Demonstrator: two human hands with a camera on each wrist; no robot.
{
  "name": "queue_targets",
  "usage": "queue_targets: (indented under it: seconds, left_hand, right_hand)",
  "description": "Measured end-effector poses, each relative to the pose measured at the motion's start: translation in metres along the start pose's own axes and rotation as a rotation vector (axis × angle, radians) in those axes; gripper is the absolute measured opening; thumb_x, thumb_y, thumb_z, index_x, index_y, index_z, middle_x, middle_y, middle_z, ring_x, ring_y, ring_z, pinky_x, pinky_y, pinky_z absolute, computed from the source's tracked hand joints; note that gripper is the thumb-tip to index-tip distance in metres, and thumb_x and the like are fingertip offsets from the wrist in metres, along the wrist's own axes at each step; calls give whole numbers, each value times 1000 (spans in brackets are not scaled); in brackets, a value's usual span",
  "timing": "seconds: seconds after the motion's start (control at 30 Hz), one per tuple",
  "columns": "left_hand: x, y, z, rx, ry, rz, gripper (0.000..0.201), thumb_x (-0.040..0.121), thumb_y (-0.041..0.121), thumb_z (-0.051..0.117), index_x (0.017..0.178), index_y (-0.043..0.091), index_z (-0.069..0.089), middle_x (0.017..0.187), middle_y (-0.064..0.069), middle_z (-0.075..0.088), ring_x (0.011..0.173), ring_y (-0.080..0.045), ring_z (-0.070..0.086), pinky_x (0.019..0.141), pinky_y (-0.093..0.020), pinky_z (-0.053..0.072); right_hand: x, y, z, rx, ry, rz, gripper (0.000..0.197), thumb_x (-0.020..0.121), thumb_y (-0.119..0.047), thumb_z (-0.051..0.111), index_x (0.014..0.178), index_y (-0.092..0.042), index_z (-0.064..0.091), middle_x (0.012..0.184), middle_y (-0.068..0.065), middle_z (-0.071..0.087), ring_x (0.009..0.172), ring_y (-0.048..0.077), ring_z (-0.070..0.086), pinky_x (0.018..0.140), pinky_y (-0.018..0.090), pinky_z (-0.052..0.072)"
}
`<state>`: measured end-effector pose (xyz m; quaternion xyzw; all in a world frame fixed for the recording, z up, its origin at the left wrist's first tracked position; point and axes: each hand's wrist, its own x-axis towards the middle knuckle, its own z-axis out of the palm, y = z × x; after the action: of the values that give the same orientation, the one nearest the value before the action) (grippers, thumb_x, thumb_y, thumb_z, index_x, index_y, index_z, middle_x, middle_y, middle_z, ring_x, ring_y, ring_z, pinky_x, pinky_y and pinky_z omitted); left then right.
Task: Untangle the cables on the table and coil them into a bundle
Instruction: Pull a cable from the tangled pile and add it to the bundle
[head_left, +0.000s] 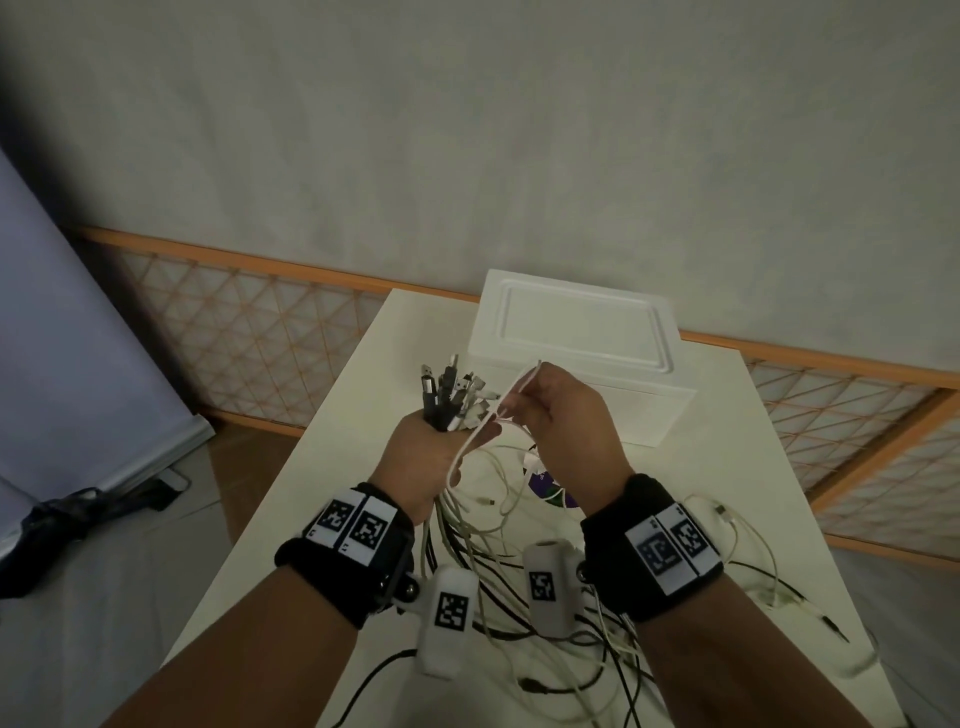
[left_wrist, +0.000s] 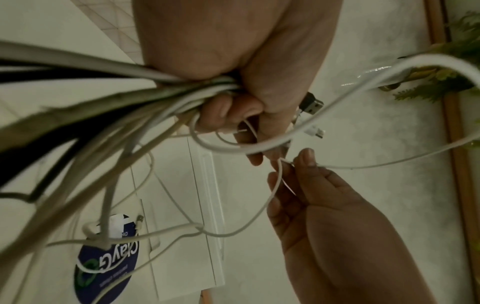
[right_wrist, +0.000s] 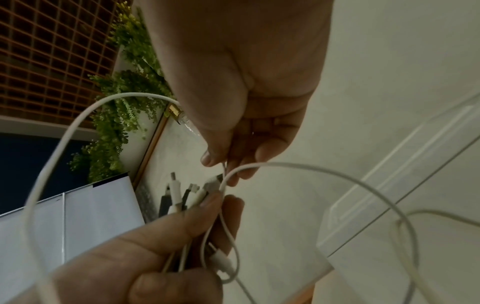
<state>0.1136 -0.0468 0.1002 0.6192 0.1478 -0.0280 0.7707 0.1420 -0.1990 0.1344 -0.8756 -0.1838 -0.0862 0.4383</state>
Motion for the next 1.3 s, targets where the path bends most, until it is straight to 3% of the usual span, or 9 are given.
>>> queue_targets:
  seconds: [0.13,0.3,0.5,0.63,0.87,0.97,1.07,1.17,1.3]
  left_hand:
    - [1,-5,-4,-143,44,-2,8,78,10,77,85,9,74,70,-3,69,67,-21,46,58,-28,36]
    - [4,-6,-12,-221,98,-51,9,78,7,75,82,9,67,54,5,57,47,-12,29,39,-19,26]
    - [0,-5,-14,-226,98,-71,8,83,8,71,84,9,63,78,-5,72,38,-6,28,38,-17,27]
    - [-2,-7,-21,-110,24,-53,10,81,6,72,78,10,63,91,-13,68,37,-5,29,40,-17,25]
    - [-2,-13,-28,29,-56,-65,19,75,-2,75,78,11,62,63,4,57,42,-8,31,42,-20,23]
    - [-2,-12,-28,188,-111,-88,33,69,5,80,99,16,69,73,-1,68,43,-8,36,43,-19,25]
    - [-2,-13,-26,356,-137,-88,34,77,15,78,108,25,68,50,14,52,36,-4,34,39,-15,27]
    - [1,-19,-25,359,-111,-116,30,80,22,76,109,26,68,52,9,39,38,-8,28,39,-18,25]
    - [2,-15,-26,82,32,-125,19,86,27,70,88,9,66,58,-1,60,40,-10,28,38,-20,24]
  right_hand:
    - [-4,0,-3,120,3,124,11,94,-20,56,89,-10,57,75,-2,71,63,12,67,66,35,55]
    - [-16,4,5,141,-28,154,14,94,-21,57,82,-24,51,71,-2,71,53,17,64,64,39,55]
    - [-16,7,7,33,-297,211,21,85,-31,69,96,-20,55,71,0,72,56,2,57,62,23,45]
    - [-13,13,0,57,-72,145,10,88,-11,61,82,-17,66,69,-8,65,68,4,60,64,16,45]
    - [-9,10,-10,40,115,86,11,92,-14,57,84,-21,60,74,-7,61,65,8,57,53,12,39]
    - [-8,11,-12,10,179,36,17,92,-20,60,106,-27,67,86,-16,65,79,0,61,74,14,44]
    - [-7,7,-15,-17,211,-74,32,92,-17,61,123,-28,63,103,-13,66,97,-2,60,90,8,42]
    - [-7,3,-20,123,261,-101,29,89,-5,63,113,-22,69,104,-6,70,99,1,64,92,16,48]
    - [-4,5,-25,97,219,-95,37,87,8,54,92,-25,69,87,-10,69,85,1,65,80,18,52]
